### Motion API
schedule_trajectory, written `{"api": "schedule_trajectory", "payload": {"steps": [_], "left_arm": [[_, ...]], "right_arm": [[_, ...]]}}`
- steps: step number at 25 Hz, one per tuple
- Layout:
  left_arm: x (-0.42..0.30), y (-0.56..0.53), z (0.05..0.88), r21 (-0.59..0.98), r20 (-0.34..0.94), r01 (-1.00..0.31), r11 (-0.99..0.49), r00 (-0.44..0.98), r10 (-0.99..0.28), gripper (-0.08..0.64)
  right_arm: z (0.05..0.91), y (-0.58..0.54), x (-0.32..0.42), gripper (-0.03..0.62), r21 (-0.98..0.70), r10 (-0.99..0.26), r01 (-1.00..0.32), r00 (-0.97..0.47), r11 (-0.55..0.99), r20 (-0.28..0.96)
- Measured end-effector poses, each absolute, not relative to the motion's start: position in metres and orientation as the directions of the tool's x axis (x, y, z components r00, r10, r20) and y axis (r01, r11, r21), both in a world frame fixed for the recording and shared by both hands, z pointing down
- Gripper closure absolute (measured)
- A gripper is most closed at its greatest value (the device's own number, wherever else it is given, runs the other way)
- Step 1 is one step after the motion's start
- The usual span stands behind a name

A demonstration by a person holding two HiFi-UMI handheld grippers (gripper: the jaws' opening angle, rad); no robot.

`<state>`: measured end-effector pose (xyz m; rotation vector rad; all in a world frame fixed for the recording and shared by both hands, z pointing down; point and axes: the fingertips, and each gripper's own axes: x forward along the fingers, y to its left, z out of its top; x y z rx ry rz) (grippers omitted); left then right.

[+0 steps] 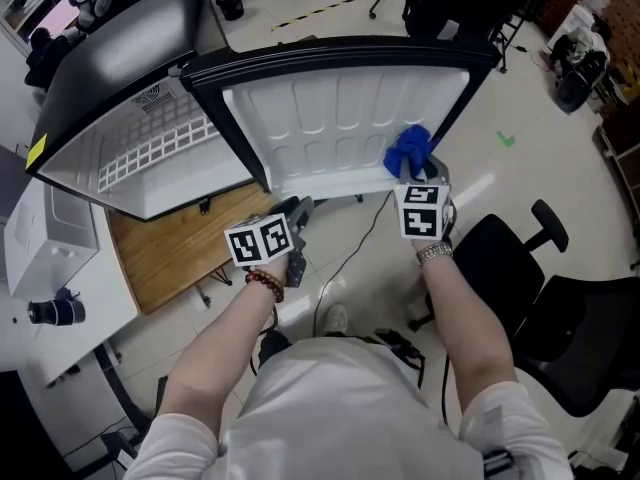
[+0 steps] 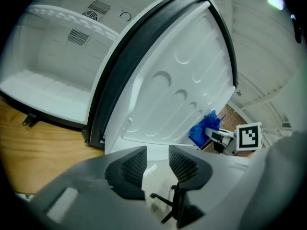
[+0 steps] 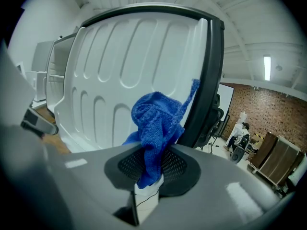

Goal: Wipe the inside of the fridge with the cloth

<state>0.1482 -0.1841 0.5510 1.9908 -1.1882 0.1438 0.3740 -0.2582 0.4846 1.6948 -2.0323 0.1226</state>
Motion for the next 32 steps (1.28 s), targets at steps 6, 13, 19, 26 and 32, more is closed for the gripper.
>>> {"api": "schedule_trajectory", "payload": {"steps": [6,13,19,26,32], "left_arm": [[0.15,-0.192,0.557,0.696,0.407,-0.698,-0.171,0.578,-0.707,0.403],[0.156,-0.206,0.558,0.814,0.303,-0.567,-0.125,0.598,-0.742,0.403],[0.144,-0.211,0.568,0.871,0.264,-0.488,-0.049,0.55,-0.792,0.407],[0.132,-0.215,0.576,0.9,0.244,-0.437,0.005,0.494,-0.834,0.426],[0.128,-0.221,0.571,0.913,0.216,-0.407,0.009,0.466,-0.858,0.462]], "right_arm": [[0.466,-0.24,0.365,0.528,0.231,-0.909,-0.936,-0.165,0.267,0.383],[0.465,-0.191,0.331,0.528,0.226,-0.88,-0.894,-0.284,0.387,0.381],[0.487,-0.152,0.298,0.528,0.21,-0.825,-0.848,-0.367,0.487,0.43],[0.512,-0.132,0.271,0.528,0.185,-0.774,-0.815,-0.412,0.549,0.48],[0.516,-0.126,0.255,0.528,0.178,-0.754,-0.798,-0.434,0.575,0.492]]}}
